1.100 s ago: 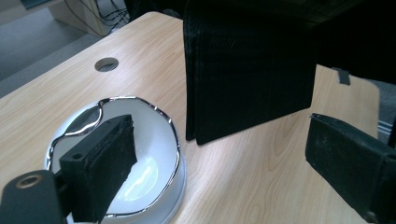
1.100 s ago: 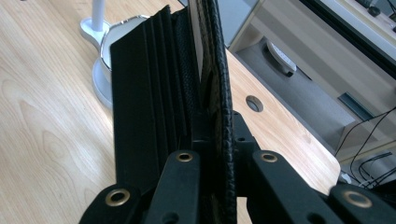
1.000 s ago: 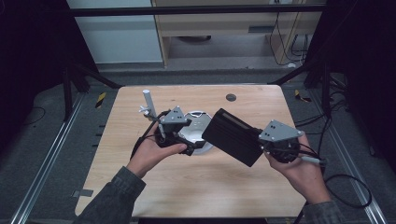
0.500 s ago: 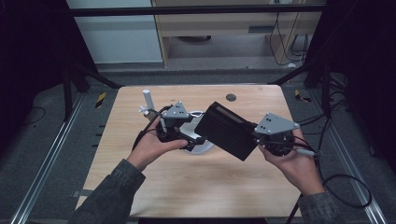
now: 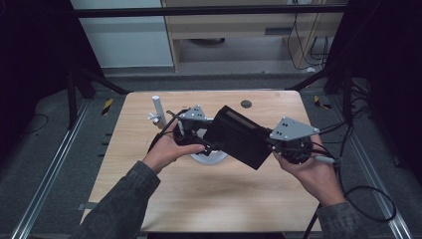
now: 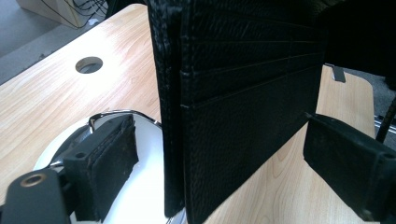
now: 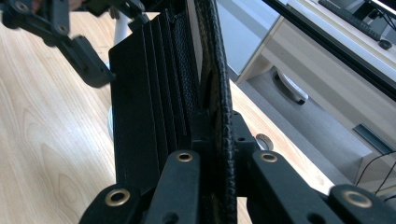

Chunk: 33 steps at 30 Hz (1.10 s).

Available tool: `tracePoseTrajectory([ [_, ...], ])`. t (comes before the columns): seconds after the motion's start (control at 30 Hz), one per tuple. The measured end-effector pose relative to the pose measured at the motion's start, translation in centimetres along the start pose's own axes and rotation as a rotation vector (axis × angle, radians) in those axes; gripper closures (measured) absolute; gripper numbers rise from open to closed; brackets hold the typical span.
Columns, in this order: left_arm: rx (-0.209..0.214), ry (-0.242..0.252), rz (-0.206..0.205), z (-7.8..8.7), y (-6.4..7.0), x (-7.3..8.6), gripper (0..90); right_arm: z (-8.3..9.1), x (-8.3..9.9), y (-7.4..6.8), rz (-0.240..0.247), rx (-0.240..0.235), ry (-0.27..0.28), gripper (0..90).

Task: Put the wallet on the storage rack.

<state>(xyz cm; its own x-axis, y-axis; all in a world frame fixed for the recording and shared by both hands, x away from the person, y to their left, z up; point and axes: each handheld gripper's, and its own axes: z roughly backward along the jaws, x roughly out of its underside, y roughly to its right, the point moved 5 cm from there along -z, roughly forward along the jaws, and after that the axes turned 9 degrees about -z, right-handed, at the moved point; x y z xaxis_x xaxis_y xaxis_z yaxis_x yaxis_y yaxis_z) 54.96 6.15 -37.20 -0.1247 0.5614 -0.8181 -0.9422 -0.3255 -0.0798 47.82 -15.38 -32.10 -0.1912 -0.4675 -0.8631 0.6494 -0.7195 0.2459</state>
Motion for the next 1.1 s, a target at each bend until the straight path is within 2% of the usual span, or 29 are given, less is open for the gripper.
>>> tracePoseTrajectory([
  [0.07, 0.010, 0.002, 0.008, -0.2, -0.1, -0.2, 12.2, 0.0, 0.0, 0.0, -0.008, -0.009, 0.006, 85.2],
  [0.17, 0.004, 0.014, 0.010, -0.2, -0.2, -0.4, 15.9, 0.0, 0.0, 0.0, -0.008, -0.014, 0.009, 85.3],
  [0.27, 0.025, 0.019, 0.021, -0.6, -0.3, -0.4, 24.4, 0.0, 0.1, -0.1, -0.010, -0.019, 0.015, 85.2],
  [0.37, 0.054, 0.009, 0.032, -1.1, -0.4, -0.2, 28.4, 0.0, 0.2, -0.2, -0.014, -0.026, 0.016, 85.2],
  [0.43, 0.070, 0.003, 0.014, -1.2, -0.2, -0.2, 39.9, -0.2, 0.5, -0.3, -0.014, -0.030, 0.010, 85.2],
  [0.5, 0.085, -0.020, 0.002, -0.9, -0.1, 0.0, 55.5, -0.4, 1.1, -0.3, -0.011, -0.033, -0.005, 85.0],
  [0.53, 0.085, -0.020, 0.002, -0.9, -0.1, 0.0, 59.3, -0.4, 1.1, -0.3, -0.011, -0.033, -0.005, 85.0],
  [0.57, 0.089, -0.024, 0.004, -0.7, 0.0, 0.0, 59.3, -0.4, 1.4, -0.3, -0.017, -0.037, -0.006, 85.0],
  [0.63, 0.093, -0.028, 0.010, -0.1, 0.2, -0.2, 66.8, -0.6, 1.9, -0.3, -0.018, -0.049, -0.010, 84.8],
  [0.77, 0.078, -0.045, -0.003, 1.2, 0.7, -1.1, 78.8, -1.2, 3.2, -0.3, -0.015, -0.056, -0.038, 84.5],
  [0.87, 0.051, -0.088, -0.033, 2.0, 1.0, -1.9, 79.8, -1.8, 4.1, -0.4, -0.027, -0.062, -0.049, 84.5],
  [1.0, 0.022, -0.103, -0.031, 3.0, 1.0, -3.1, 80.4, -2.6, 4.9, -0.6, -0.050, -0.076, -0.040, 82.1],
  [1.03, 0.015, -0.107, -0.030, 3.3, 0.8, -3.5, 80.5, -3.1, 5.4, -1.0, -0.070, -0.091, -0.048, 73.1],
  [1.07, -0.001, -0.108, -0.028, 3.5, 0.7, -3.8, 80.5, -3.1, 5.4, -1.0, -0.070, -0.091, -0.048, 73.1],
  [1.1, -0.026, -0.120, -0.036, 4.1, 0.3, -4.5, 80.6, -3.6, 6.2, -1.5, -0.089, -0.101, -0.061, 62.4],
])
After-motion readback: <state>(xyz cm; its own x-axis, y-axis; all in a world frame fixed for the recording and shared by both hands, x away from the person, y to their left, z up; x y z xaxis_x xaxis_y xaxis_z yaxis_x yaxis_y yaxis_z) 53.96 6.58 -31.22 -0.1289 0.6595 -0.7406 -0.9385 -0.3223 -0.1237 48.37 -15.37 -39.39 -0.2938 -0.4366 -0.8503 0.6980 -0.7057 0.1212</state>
